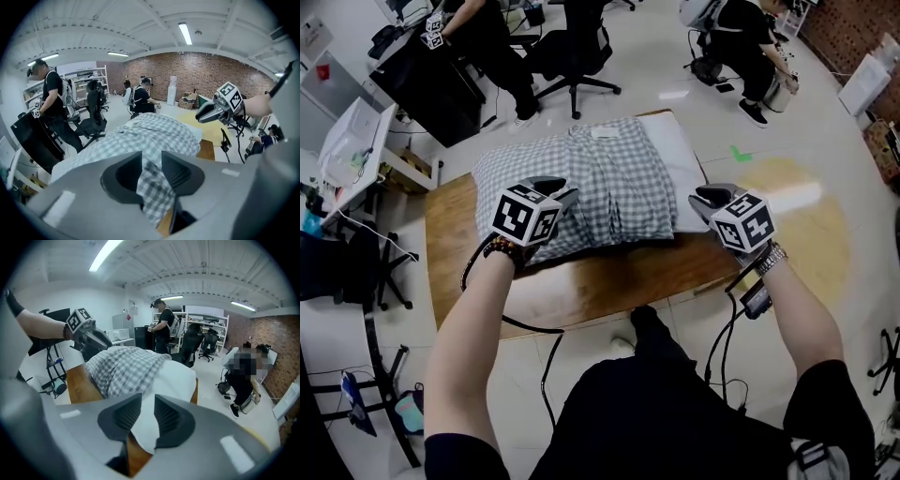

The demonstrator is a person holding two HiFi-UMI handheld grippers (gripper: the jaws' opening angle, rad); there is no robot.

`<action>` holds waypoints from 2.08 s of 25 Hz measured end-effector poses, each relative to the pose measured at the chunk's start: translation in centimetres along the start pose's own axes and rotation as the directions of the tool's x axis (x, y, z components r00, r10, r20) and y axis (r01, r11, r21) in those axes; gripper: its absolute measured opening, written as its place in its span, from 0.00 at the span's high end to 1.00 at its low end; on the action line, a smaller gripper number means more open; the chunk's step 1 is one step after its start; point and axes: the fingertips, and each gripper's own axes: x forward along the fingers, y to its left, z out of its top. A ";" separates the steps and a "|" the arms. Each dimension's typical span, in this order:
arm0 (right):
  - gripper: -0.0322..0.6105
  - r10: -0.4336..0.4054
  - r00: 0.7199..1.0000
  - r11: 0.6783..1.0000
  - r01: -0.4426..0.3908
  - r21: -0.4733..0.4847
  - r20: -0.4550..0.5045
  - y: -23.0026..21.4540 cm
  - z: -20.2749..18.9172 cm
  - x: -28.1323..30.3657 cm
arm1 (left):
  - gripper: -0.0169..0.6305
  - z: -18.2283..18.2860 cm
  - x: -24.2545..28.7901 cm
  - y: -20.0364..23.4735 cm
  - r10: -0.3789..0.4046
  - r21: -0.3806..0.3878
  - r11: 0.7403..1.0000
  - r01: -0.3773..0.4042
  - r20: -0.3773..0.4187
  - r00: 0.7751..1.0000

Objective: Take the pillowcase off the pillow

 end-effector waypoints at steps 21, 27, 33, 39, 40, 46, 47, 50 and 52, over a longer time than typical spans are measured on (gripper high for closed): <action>0.58 -0.146 0.985 0.952 0.114 -0.282 -0.094 2.3 -5.5 1.5 | 0.61 -9.5 1.8 -6.0 0.137 -0.393 0.917 -0.065 0.159 0.978; 0.53 -0.183 0.975 0.931 0.130 -0.341 -0.129 1.6 -6.7 2.3 | 0.55 -10.4 4.4 -6.2 0.205 -0.421 0.897 -0.134 0.129 0.970; 0.51 -0.206 0.964 0.915 0.130 -0.381 -0.165 0.3 -8.5 4.6 | 0.55 -11.6 7.3 -5.8 0.208 -0.465 0.873 -0.148 0.082 0.975; 0.52 -0.198 0.957 0.906 0.097 -0.411 -0.210 -0.4 -10.4 6.5 | 0.67 -12.4 9.5 -5.4 0.225 -0.486 0.857 -0.173 0.049 0.973; 0.52 -0.197 0.954 0.905 0.089 -0.416 -0.224 -0.6 -10.8 6.7 | 0.70 -12.4 9.7 -5.3 0.229 -0.485 0.856 -0.179 0.045 0.972; 0.84 -0.239 0.940 0.882 0.105 -0.459 -0.244 -1.7 -10.9 6.6 | 0.95 -12.4 9.5 -4.6 0.252 -0.438 0.872 -0.218 0.020 0.968; 0.87 -0.244 0.940 0.880 0.112 -0.463 -0.238 -1.8 -10.7 6.4 | 0.95 -12.3 9.4 -4.7 0.256 -0.425 0.877 -0.225 0.018 0.966; 0.91 -0.255 0.942 0.881 0.134 -0.454 -0.217 -2.3 -10.3 5.5 | 0.96 -12.1 8.7 -4.8 0.292 -0.408 0.874 -0.262 0.012 0.956; 0.92 -0.257 0.944 0.887 0.145 -0.439 -0.206 -2.8 -10.3 4.9 | 0.96 -12.3 8.1 -4.5 0.322 -0.416 0.862 -0.290 0.009 0.947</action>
